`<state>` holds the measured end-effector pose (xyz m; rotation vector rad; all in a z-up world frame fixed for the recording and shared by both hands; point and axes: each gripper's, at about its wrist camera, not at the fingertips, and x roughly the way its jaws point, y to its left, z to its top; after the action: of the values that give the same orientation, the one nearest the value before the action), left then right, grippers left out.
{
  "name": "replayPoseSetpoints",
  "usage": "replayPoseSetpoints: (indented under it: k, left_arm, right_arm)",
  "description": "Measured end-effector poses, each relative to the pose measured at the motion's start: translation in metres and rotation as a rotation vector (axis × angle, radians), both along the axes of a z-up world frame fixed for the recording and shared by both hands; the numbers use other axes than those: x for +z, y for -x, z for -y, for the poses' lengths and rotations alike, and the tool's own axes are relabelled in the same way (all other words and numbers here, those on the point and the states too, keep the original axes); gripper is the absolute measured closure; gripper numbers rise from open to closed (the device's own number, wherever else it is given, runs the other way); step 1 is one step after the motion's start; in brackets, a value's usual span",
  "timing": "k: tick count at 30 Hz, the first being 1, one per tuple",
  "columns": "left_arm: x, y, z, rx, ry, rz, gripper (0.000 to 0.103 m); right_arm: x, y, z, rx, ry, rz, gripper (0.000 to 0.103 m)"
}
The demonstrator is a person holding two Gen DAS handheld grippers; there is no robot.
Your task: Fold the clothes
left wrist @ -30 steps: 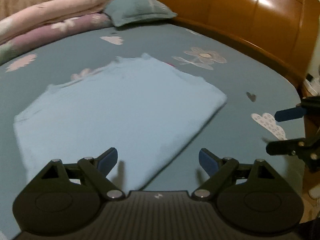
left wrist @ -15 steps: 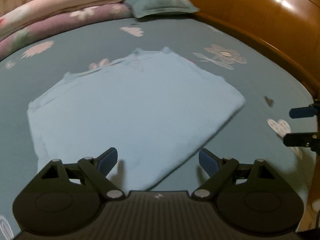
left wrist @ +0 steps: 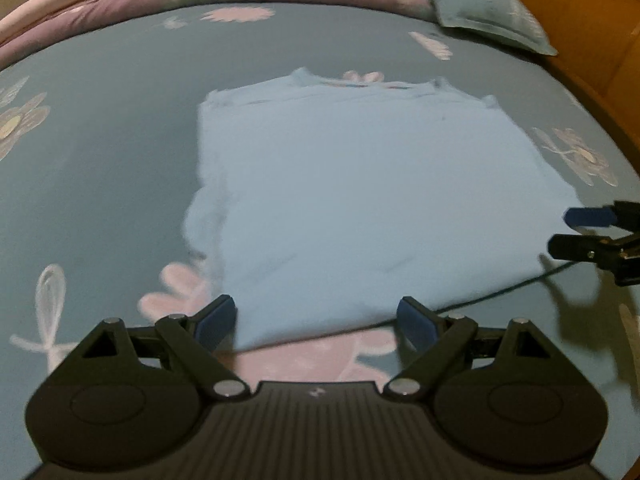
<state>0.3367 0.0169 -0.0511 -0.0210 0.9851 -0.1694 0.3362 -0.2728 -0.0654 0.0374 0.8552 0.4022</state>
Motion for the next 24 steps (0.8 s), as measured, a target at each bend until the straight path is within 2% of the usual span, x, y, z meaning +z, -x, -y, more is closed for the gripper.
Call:
replayPoseSetpoints:
  k: [4,7,10,11,14,17,20,24]
  left_arm:
    - [0.007,0.004,-0.002,0.032,-0.035,-0.007,0.015]
    - [0.015,0.005,0.001,0.013,-0.078,0.006,0.015]
    - [0.025,0.011,0.014,-0.08,-0.207,0.057,0.014]
    - [0.028,0.014,0.02,-0.12,-0.262,0.079,0.014]
    - [0.032,0.023,0.039,-0.254,-0.432,0.151,0.014]
    - [0.025,0.034,0.061,-0.414,-0.604,0.215,0.014]
    - [0.01,0.041,0.076,-0.538,-0.696,0.249,0.014]
    - [-0.011,0.042,0.089,-0.623,-0.757,0.282,0.014]
  right_arm:
    - [-0.004,0.004,0.006,0.014,-0.037,-0.015,0.009]
    - [-0.004,0.006,0.011,0.026,-0.035,-0.019,0.009]
    - [0.004,0.012,0.018,0.036,-0.002,-0.003,0.009]
    - [0.007,0.015,0.02,0.046,0.029,0.015,0.009]
    - [0.017,0.028,0.016,0.104,0.214,0.107,0.008]
    - [0.015,0.039,0.002,0.211,0.42,0.182,0.006]
    - [0.002,0.047,-0.02,0.326,0.579,0.239,0.005]
    - [-0.014,0.053,-0.047,0.433,0.751,0.314,0.004]
